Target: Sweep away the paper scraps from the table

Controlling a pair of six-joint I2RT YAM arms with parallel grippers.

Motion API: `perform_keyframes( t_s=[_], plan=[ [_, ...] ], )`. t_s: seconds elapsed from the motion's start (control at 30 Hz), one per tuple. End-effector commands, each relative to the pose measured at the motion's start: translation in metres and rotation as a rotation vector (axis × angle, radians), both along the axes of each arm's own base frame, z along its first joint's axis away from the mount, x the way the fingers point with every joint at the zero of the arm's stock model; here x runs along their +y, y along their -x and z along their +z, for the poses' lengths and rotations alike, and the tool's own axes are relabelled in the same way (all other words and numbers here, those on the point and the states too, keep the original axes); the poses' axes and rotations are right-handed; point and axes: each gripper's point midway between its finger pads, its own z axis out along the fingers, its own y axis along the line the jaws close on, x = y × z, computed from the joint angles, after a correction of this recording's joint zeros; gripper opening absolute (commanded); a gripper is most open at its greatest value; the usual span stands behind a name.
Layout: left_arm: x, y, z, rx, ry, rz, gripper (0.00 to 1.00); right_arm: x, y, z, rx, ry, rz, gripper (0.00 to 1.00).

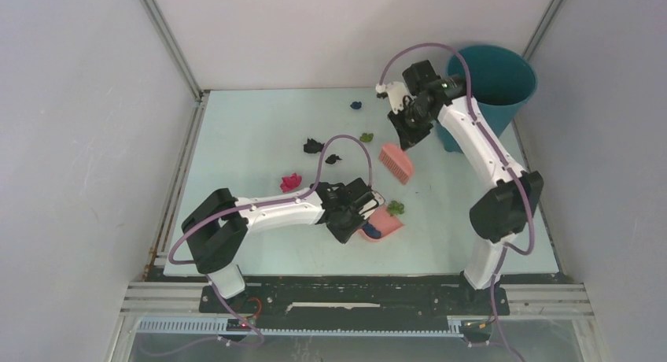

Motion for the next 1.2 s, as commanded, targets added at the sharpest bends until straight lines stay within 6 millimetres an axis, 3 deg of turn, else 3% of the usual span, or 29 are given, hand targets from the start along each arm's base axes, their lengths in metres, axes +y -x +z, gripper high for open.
perform_keyframes(
  t_s=[0.0, 0.13, 0.3, 0.47, 0.53, 0.6, 0.77, 0.97, 1.17],
  plan=[
    [-0.007, -0.008, 0.016, -0.006, 0.064, 0.055, 0.00, -0.027, -0.061, 0.009, -0.155, 0.184, -0.051, 0.00],
    [-0.003, -0.014, 0.018, -0.010, 0.067, 0.088, 0.00, -0.037, -0.104, 0.011, -0.272, 0.274, -0.077, 0.00],
    [0.004, -0.018, 0.018, -0.007, 0.046, 0.105, 0.00, -0.040, -0.143, 0.003, -0.365, 0.356, -0.071, 0.00],
    [0.011, -0.017, 0.012, 0.036, 0.014, 0.115, 0.00, -0.024, -0.152, -0.028, -0.322, 0.371, 0.003, 0.00],
    [0.012, -0.016, 0.011, 0.040, 0.010, 0.106, 0.00, -0.007, -0.138, -0.043, -0.247, 0.314, 0.063, 0.00],
    [0.012, -0.018, 0.012, 0.035, 0.011, 0.104, 0.00, 0.018, -0.110, -0.053, -0.140, 0.185, 0.145, 0.00],
    [0.014, -0.022, 0.012, 0.033, 0.008, 0.121, 0.00, 0.039, -0.043, -0.062, 0.016, 0.114, 0.240, 0.00],
    [0.015, -0.025, 0.011, 0.031, 0.002, 0.130, 0.00, 0.052, 0.032, -0.055, 0.091, 0.019, 0.328, 0.00],
    [0.012, -0.024, 0.010, 0.041, 0.012, 0.126, 0.00, 0.069, 0.073, -0.042, 0.156, -0.094, 0.362, 0.00]
  ],
)
